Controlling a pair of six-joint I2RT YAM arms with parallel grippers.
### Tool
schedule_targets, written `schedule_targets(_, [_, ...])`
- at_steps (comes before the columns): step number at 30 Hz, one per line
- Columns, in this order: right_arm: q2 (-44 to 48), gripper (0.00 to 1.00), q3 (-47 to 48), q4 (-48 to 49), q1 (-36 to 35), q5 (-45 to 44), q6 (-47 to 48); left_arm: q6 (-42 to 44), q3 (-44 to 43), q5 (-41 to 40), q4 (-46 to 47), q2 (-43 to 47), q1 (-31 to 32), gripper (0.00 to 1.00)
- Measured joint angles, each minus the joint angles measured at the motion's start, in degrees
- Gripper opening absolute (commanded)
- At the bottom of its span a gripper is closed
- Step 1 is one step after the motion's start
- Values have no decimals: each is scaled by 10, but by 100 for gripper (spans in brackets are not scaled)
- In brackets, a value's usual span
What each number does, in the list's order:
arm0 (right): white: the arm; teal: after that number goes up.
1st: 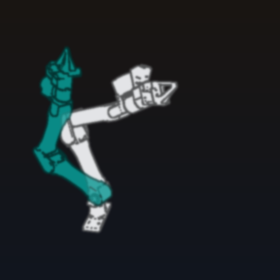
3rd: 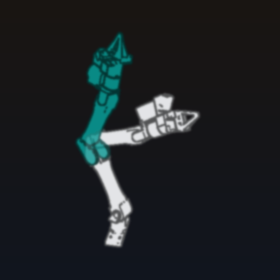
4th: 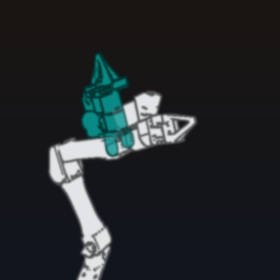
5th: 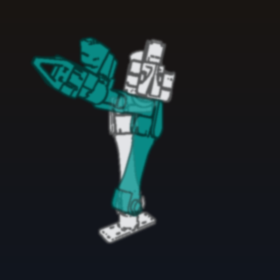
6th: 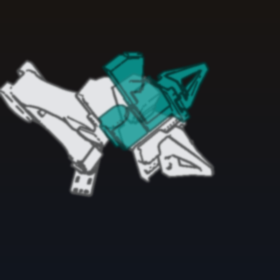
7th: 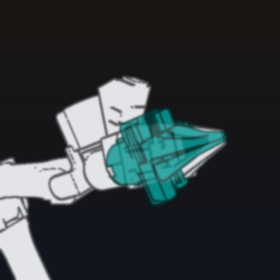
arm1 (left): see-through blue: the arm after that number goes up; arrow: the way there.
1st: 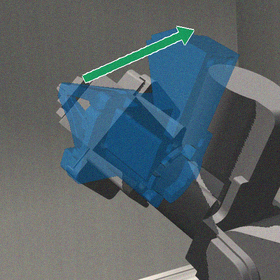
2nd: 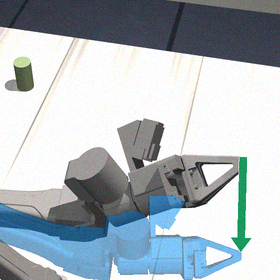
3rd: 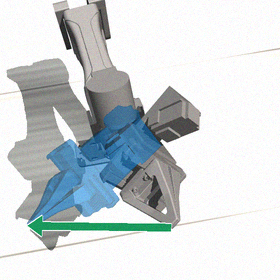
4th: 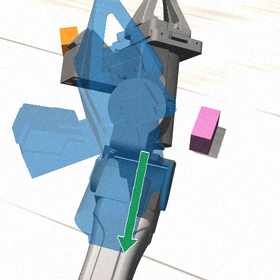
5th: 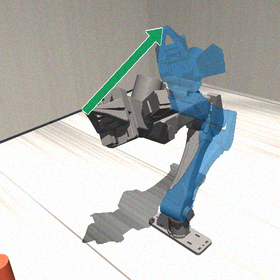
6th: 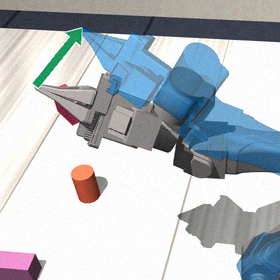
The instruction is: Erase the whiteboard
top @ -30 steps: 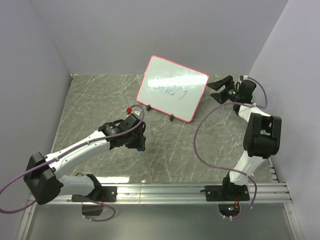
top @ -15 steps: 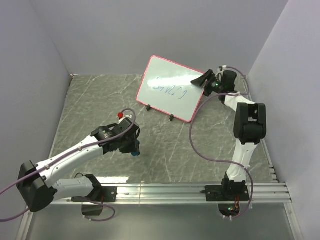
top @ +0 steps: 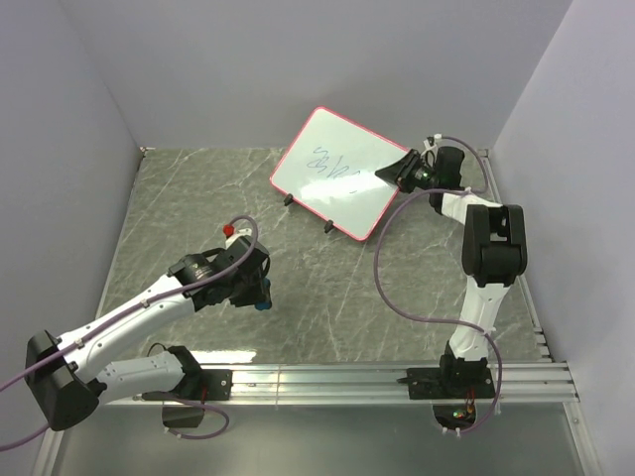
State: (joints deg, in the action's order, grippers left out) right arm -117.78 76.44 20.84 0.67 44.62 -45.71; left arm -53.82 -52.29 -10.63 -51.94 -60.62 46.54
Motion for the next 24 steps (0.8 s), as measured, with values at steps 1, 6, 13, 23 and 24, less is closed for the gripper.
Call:
schedule_targets(1, [2,9,-6,7,0,3,3,0,0,0,0,-1,0,0])
schedule_targets(6, [12,2,-39,43,-8,1,19,0,0,0,2,-11,0,0])
schedule_targets(13, [72,0,-100,57,-52,-44,60,1,0,0,16,-29,0,0])
schedule_targets(23, [181,0,-240,26,-183,-85,75,12,0,-3,41,-35,0,0])
schedule_targets(24, [196,0,-252,27,-190,-91,79,16,-1,-4,43,-38,0,0])
